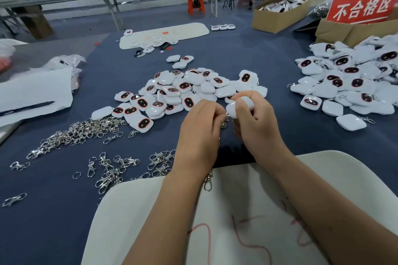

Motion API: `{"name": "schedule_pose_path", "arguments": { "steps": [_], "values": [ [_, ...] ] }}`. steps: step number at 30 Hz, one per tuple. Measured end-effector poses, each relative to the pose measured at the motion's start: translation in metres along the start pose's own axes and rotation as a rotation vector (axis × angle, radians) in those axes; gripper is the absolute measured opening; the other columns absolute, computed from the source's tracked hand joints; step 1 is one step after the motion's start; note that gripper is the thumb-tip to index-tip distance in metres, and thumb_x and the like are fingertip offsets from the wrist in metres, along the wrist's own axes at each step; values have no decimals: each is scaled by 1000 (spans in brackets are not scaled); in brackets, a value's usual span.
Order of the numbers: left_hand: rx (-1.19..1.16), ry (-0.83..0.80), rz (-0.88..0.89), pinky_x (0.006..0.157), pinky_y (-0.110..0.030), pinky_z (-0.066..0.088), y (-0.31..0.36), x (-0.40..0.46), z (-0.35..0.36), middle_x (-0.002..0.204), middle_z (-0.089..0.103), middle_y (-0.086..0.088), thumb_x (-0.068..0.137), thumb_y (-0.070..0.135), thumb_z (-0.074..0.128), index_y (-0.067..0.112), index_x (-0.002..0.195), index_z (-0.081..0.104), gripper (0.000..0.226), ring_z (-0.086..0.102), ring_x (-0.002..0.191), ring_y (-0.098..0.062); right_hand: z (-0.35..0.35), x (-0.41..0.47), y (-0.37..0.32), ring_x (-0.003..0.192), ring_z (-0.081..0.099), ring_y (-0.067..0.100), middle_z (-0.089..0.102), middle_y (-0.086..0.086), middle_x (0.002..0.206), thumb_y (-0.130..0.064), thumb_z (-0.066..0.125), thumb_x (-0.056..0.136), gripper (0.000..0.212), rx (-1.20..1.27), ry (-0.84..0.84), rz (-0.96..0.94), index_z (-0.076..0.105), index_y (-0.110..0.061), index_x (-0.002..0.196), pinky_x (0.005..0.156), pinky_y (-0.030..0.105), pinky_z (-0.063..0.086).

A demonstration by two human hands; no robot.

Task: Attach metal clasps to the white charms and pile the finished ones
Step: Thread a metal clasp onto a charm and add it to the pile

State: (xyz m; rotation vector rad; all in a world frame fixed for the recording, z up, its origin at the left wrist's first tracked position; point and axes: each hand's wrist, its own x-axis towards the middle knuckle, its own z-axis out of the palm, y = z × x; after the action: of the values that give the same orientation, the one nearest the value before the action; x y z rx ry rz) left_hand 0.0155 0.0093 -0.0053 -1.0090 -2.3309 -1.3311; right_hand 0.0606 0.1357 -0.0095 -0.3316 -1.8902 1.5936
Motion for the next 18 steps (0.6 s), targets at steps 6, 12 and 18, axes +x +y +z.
{"name": "schedule_pose_path", "arguments": {
  "steps": [6,12,18],
  "values": [
    [-66,74,101,72,-40,54,-4,2,-1,91,66,9,86,8,69,15,91,69,9,61,85,-10,-3,2,2,43,30,9,40,-7,55,-14,44,98,19,352,-90,156,62,-18,92,42,19,27],
    [-22,150,179,75,-27,51,-7,3,-5,84,72,6,85,2,73,11,86,75,10,62,82,-7,-2,4,5,44,29,9,39,-6,56,-20,49,93,15,395,-121,201,64,-20,91,42,18,27],
    [-56,178,-3,64,-21,50,-3,1,-2,75,71,11,86,1,72,17,84,77,17,63,72,-8,-3,0,2,46,33,12,46,0,60,-22,56,96,9,354,-143,146,55,-13,97,42,21,30]
  ]
}}
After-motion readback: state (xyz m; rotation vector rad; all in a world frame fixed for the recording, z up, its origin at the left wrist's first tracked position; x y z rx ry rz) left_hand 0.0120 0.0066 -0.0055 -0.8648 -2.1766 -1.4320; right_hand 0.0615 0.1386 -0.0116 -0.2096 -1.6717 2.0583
